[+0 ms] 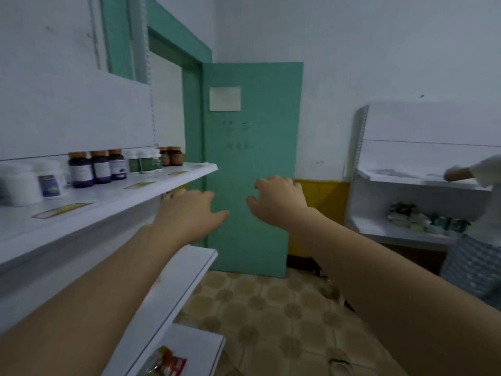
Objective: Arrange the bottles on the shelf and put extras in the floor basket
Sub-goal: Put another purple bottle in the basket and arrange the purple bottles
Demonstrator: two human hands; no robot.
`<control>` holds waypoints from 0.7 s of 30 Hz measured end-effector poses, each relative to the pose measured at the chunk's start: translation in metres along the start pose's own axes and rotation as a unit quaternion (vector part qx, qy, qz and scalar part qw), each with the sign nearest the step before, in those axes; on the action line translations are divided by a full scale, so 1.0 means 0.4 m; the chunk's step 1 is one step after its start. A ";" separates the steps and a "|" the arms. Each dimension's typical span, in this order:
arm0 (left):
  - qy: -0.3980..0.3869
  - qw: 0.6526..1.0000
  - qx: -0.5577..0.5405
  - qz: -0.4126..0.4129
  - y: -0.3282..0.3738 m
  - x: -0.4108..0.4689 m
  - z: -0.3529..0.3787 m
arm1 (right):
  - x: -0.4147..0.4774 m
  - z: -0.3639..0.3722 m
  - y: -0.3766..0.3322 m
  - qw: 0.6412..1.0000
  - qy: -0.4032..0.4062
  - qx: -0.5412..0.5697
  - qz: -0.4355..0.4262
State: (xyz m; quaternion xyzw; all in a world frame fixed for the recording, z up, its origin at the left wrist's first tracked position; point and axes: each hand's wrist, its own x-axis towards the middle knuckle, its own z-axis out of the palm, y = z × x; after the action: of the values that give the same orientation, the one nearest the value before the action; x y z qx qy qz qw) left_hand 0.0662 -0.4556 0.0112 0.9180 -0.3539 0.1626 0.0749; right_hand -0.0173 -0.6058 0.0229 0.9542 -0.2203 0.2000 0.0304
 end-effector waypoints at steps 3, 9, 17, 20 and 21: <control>-0.004 1.000 -0.018 0.022 0.096 0.142 0.088 | 0.089 0.053 0.149 0.999 -0.013 -0.017 0.031; -0.025 0.999 0.014 0.023 0.153 0.394 0.207 | 0.300 0.171 0.301 0.998 -0.036 -0.021 0.049; -0.004 0.999 0.049 -0.007 0.034 0.735 0.332 | 0.684 0.376 0.257 0.999 -0.034 -0.007 0.005; 0.006 0.997 0.070 -0.036 -0.055 0.838 0.345 | 0.843 0.412 0.196 0.999 -0.021 0.007 -0.027; 0.012 0.996 0.073 -0.046 -0.089 0.867 0.342 | 0.893 0.418 0.167 0.999 -0.014 0.014 -0.041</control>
State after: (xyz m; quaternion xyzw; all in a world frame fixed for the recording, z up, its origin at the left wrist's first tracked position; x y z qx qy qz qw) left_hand 0.3654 -0.6806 0.0041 0.9342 -0.2979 0.1953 0.0187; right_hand 0.3094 -0.8364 0.0086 0.9656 -0.1784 0.1881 0.0219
